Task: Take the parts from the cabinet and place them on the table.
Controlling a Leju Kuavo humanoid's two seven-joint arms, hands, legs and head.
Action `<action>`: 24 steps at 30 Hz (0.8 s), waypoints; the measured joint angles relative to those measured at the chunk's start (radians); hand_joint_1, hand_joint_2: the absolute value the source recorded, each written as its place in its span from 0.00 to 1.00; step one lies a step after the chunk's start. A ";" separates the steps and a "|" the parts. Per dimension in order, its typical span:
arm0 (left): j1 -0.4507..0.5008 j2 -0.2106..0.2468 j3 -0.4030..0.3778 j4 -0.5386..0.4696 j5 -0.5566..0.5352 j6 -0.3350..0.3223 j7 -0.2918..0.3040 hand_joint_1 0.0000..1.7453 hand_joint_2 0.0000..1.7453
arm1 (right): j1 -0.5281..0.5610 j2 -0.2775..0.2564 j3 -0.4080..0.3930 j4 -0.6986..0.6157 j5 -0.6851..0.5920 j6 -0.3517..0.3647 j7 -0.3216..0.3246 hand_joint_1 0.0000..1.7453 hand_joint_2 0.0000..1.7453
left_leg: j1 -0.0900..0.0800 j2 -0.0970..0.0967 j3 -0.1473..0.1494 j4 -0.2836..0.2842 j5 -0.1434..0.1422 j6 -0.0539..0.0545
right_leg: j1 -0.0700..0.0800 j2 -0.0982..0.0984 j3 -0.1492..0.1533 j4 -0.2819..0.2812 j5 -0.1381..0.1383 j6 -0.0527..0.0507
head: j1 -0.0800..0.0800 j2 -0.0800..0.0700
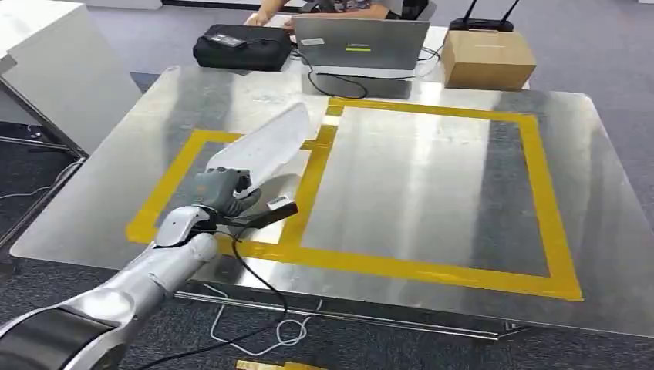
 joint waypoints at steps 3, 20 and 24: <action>-0.022 0.023 0.000 0.041 -0.003 0.000 0.020 1.00 1.00 | -0.003 0.000 0.005 0.000 -0.005 -0.002 0.006 0.00 0.00 | 0.000 0.000 0.001 0.000 -0.001 0.002 | 0.000 0.000 0.002 -0.004 0.001 0.001 | 0.000 0.000; -0.046 0.113 0.066 0.109 0.034 0.017 -0.016 0.00 0.00 | 0.005 0.000 0.006 -0.001 -0.030 -0.009 0.026 0.00 0.00 | 0.002 0.000 0.002 0.000 -0.001 0.006 | 0.003 0.000 0.003 -0.006 0.002 0.004 | -0.001 0.000; -0.002 0.111 0.111 0.082 0.114 0.032 -0.137 0.00 0.00 | 0.006 0.000 0.006 -0.002 -0.052 -0.012 0.015 0.00 0.00 | 0.003 0.000 0.002 0.000 -0.001 0.006 | 0.003 0.000 0.003 -0.006 0.001 0.004 | -0.001 0.000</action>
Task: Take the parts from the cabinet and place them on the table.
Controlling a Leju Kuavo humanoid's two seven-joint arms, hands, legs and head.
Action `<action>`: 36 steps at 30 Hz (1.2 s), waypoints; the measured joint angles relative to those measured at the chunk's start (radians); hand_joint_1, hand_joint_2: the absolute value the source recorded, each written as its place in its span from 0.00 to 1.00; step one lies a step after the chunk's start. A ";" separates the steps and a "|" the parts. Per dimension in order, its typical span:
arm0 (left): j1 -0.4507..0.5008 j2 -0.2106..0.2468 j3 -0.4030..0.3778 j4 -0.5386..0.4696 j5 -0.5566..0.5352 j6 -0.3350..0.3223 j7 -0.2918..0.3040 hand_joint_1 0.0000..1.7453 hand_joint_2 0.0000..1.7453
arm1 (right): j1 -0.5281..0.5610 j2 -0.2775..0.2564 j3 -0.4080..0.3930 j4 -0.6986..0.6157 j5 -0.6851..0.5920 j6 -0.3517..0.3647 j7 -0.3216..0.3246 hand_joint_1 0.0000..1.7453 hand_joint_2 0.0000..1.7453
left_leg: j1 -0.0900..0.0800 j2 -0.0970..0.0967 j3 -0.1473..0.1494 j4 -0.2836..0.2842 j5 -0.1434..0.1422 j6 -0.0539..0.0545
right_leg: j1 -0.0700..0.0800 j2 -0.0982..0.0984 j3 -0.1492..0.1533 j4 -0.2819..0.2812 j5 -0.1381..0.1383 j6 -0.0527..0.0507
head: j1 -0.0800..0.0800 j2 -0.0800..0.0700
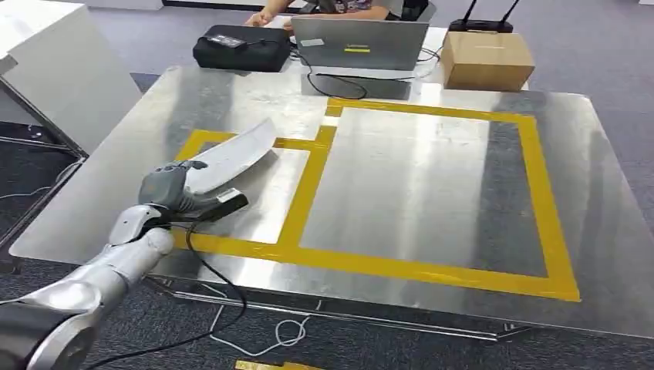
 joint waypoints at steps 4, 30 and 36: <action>0.181 -0.011 0.013 -0.255 0.066 -0.047 -0.068 0.00 0.00 | 0.008 0.003 -0.001 0.000 -0.029 -0.002 -0.012 0.00 0.00 | 0.000 0.001 0.000 0.000 -0.002 -0.001 | 0.000 0.001 0.001 0.000 -0.002 0.001 | 0.000 0.000; 0.884 -0.085 0.351 -1.185 0.753 -0.409 -0.467 0.00 0.00 | 0.041 0.046 -0.019 0.019 -0.114 -0.006 -0.064 0.00 0.00 | 0.007 0.006 0.014 -0.017 0.015 0.006 | -0.017 0.003 0.096 -0.020 -0.047 0.041 | 0.006 0.000; 0.889 -0.114 0.405 -1.175 0.778 -0.429 -0.466 0.00 0.00 | 0.039 0.050 -0.019 0.023 -0.119 -0.006 -0.069 0.00 0.00 | 0.013 0.003 -0.013 0.037 -0.044 -0.033 | -0.019 -0.003 0.046 -0.022 -0.018 -0.014 | -0.005 0.000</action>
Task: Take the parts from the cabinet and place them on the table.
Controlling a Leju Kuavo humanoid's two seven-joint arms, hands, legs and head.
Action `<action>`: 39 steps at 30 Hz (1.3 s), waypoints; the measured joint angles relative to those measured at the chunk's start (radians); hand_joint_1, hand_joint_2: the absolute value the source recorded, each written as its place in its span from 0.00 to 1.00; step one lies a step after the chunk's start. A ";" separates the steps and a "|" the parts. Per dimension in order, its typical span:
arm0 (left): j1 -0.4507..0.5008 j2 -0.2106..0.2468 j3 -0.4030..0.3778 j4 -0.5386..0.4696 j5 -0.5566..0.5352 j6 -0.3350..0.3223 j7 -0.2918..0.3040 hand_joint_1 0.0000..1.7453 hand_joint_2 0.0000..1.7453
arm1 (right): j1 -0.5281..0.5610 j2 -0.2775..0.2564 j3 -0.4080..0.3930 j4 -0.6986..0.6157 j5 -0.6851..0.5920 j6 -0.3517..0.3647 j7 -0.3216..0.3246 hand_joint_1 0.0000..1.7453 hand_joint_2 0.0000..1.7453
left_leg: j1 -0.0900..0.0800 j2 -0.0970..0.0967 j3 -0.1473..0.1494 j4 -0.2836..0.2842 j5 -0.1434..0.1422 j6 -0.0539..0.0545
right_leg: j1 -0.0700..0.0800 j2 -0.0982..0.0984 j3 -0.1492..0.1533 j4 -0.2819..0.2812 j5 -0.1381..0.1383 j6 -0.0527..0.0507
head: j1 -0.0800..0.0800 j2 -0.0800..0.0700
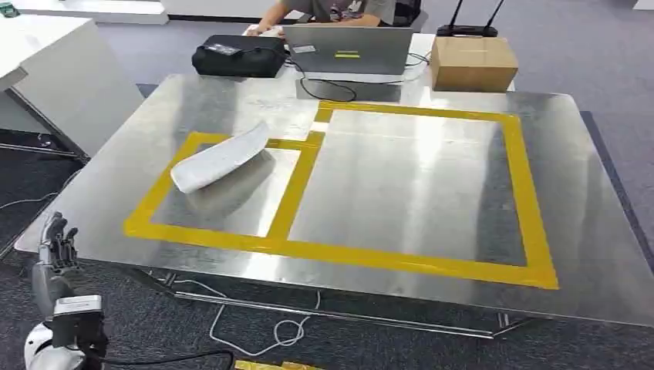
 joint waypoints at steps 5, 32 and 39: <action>-0.044 -0.052 0.167 0.164 0.146 -0.130 0.003 0.00 0.00 | 0.000 0.005 0.000 0.002 -0.012 -0.002 -0.002 0.00 0.00 | 0.001 0.000 -0.025 0.223 -0.120 -0.006 | 0.010 -0.005 -0.047 0.004 0.045 -0.005 | -0.002 0.000; -0.219 -0.027 0.727 1.272 -0.162 -0.007 0.138 0.00 0.00 | -0.005 0.025 0.017 0.005 -0.079 0.000 0.034 0.00 0.00 | -0.004 0.010 -0.029 0.079 -0.079 -0.001 | 0.016 -0.012 0.051 -0.054 0.004 -0.014 | -0.001 0.000; -0.230 -0.024 0.717 1.322 -0.191 -0.002 0.161 0.00 0.00 | -0.006 0.027 0.018 0.005 -0.079 0.000 0.034 0.00 0.00 | -0.002 0.008 0.173 -0.031 -0.030 0.013 | 0.018 -0.014 -0.044 -0.012 0.061 -0.002 | -0.002 0.000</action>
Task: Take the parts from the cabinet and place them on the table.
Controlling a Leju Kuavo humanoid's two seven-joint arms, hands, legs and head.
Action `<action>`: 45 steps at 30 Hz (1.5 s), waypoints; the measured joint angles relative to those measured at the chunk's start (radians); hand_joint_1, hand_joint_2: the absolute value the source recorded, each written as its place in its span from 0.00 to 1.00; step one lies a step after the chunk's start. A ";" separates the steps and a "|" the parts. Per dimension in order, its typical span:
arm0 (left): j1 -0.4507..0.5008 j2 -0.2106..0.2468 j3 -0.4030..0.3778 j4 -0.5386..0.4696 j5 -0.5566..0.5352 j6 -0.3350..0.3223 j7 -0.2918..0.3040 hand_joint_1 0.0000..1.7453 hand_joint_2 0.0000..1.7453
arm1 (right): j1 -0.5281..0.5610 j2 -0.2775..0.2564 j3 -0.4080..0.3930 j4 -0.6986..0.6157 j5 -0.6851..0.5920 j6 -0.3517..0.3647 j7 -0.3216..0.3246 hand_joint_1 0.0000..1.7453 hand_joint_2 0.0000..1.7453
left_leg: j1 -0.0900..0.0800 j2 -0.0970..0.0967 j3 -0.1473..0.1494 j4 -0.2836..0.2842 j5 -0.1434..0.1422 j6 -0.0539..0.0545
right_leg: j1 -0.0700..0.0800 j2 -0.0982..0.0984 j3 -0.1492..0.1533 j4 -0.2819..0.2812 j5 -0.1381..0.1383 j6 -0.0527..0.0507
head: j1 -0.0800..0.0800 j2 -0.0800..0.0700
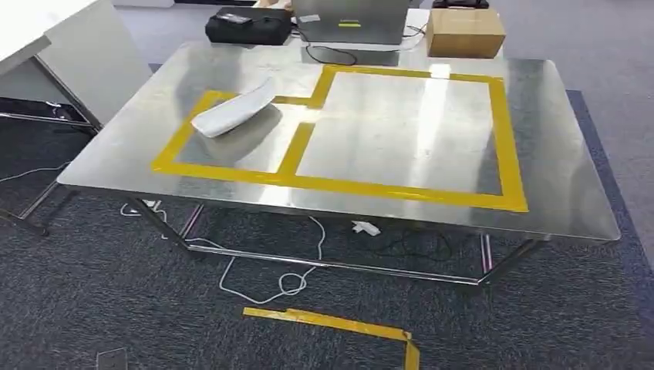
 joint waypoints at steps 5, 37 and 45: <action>-0.004 -0.003 -0.036 0.032 -0.085 -0.002 0.088 0.00 0.00 | 0.003 0.001 0.002 0.001 0.000 0.002 0.002 0.00 0.00 | -0.009 0.002 0.013 -0.083 -0.001 0.033 | 0.002 0.000 -0.024 0.003 0.043 0.035 | 0.000 0.000; -0.018 -0.012 -0.123 0.087 -0.196 -0.095 0.120 0.00 0.00 | 0.001 -0.002 0.027 0.003 -0.007 0.000 0.019 0.00 0.00 | -0.006 0.007 0.009 -0.093 0.010 0.044 | 0.006 0.001 -0.046 0.030 -0.014 0.033 | -0.005 0.000; -0.019 -0.010 -0.123 0.089 -0.202 -0.094 0.120 0.00 0.00 | -0.001 -0.004 0.031 0.003 -0.006 0.000 0.019 0.00 0.00 | -0.015 0.011 -0.119 -0.068 0.098 0.043 | 0.000 0.005 0.059 0.132 -0.049 0.040 | 0.001 0.000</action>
